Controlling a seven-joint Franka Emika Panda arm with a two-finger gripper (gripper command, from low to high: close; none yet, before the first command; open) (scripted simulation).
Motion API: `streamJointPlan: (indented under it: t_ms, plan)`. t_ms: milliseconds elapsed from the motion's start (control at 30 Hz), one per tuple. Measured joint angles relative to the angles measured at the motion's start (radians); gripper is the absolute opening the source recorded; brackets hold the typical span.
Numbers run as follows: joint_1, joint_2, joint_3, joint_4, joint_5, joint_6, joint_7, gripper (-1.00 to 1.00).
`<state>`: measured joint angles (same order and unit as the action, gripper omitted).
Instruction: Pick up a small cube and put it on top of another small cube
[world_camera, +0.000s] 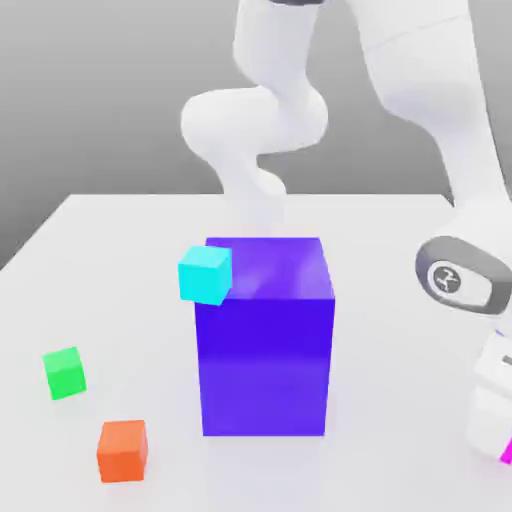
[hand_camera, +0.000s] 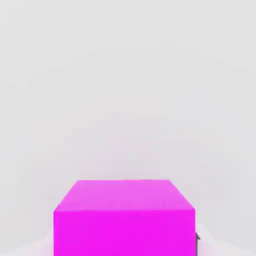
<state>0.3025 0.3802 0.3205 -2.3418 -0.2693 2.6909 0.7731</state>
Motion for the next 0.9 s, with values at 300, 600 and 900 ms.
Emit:
streamJointPlan:
  t_ms: [300,600,900]
  plan:
    - [-0.217,-0.17,-0.211,-0.142,0.093,-0.019,0.118,-1.0]
    - [-0.554,-0.345,-0.465,-0.315,0.158,-0.009,0.293,-1.0]
    - [-0.881,-0.236,-0.524,-0.372,0.372,0.163,0.329,1.0]
